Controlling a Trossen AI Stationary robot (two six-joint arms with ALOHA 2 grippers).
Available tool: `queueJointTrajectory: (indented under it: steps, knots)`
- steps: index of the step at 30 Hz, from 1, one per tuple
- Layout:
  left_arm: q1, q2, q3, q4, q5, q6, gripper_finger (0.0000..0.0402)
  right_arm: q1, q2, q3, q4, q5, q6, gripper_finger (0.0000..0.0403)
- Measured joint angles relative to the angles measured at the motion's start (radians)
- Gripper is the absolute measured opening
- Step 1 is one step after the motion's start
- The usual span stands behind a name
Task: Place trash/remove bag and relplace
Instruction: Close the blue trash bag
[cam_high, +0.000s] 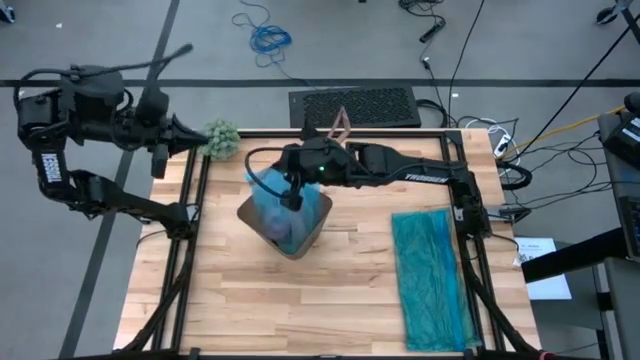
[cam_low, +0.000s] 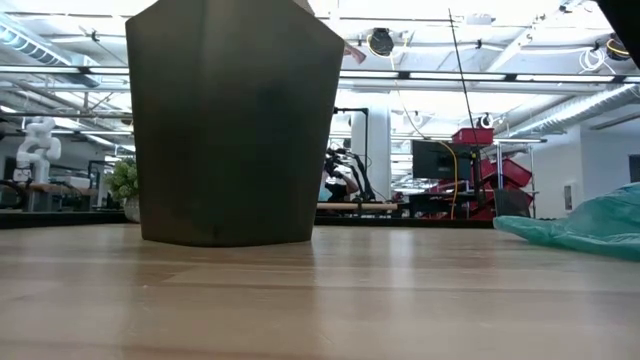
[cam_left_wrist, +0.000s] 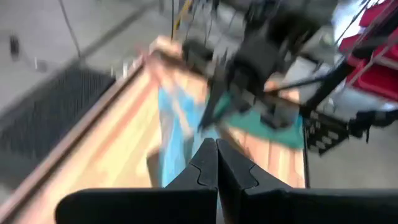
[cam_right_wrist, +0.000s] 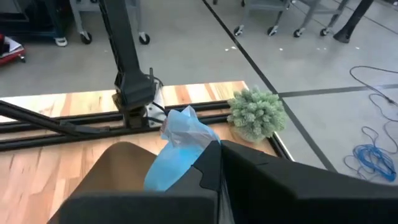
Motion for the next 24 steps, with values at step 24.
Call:
queueJointTrajectory:
  steps: [24]
  knots:
    - [-0.247, 0.050, -0.434, 0.109, -0.075, -0.183, 0.0056, -0.027, -0.041, -0.001, -0.001, 0.000, -0.064, 0.0000]
